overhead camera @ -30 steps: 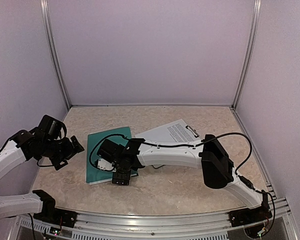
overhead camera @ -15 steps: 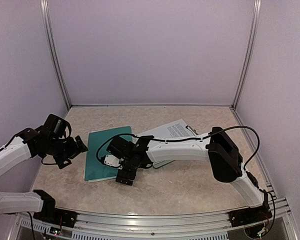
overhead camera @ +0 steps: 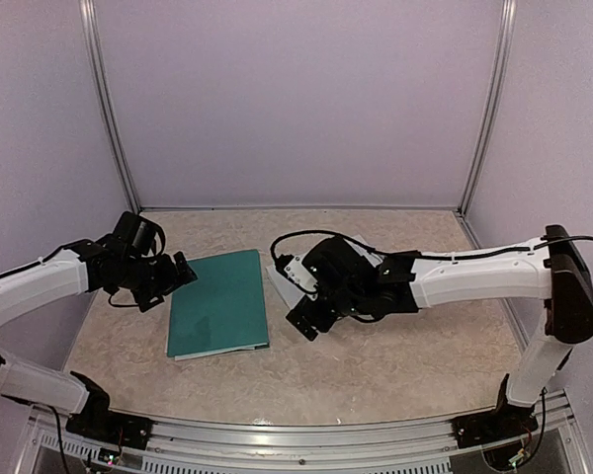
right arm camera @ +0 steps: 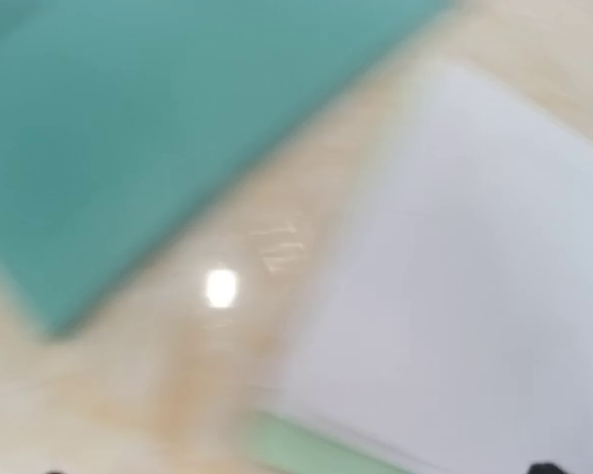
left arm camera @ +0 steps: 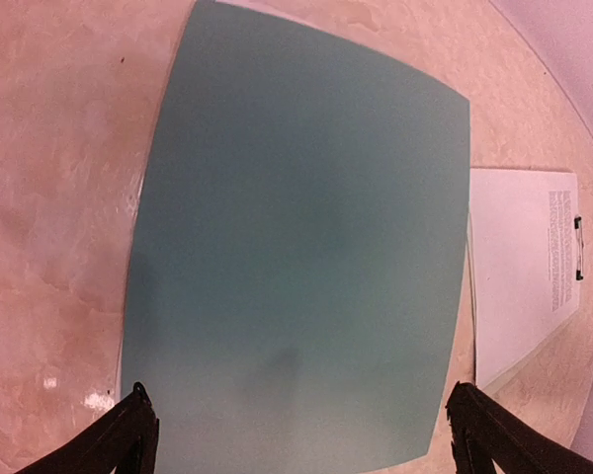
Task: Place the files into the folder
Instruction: Reset both arms
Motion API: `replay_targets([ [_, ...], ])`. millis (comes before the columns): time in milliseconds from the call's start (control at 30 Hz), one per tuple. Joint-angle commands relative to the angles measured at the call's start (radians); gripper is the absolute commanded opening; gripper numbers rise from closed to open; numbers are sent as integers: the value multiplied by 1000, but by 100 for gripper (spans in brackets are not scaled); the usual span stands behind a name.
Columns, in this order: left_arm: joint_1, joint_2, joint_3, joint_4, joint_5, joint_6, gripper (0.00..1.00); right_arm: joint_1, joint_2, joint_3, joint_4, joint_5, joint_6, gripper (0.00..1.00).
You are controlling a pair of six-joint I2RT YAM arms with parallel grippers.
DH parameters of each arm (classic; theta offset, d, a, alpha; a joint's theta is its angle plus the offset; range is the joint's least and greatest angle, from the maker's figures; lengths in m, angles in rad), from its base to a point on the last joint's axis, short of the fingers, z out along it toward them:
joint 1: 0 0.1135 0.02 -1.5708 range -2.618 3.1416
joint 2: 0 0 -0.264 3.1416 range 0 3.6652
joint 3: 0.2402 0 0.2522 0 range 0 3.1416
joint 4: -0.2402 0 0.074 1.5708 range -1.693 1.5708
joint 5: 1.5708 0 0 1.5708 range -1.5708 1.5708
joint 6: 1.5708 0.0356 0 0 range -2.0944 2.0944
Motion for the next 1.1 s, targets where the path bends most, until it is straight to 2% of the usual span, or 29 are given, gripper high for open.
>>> replay_targets([
  [0, -24, 1, 65, 163, -142, 121, 99, -138, -207, -181, 194, 128, 134, 99],
  [167, -46, -58, 9, 397, -226, 311, 99, -256, -359, -274, 293, 258, 71, 99],
  [300, -37, -94, -31, 524, -181, 430, 99, -350, -412, -299, 324, 278, 59, 99],
  [433, -30, -147, -77, 639, -148, 508, 99, -396, -514, -421, 486, 335, 47, 99],
  [600, -23, -166, -94, 681, -67, 571, 99, -504, -639, -536, 619, 206, 65, 99],
  [800, -38, -168, -121, 763, -70, 644, 99, -530, -598, -503, 548, 214, -17, 99],
  [1067, -132, -201, -149, 810, -214, 712, 99, -529, -615, -534, 616, 199, -42, 99],
])
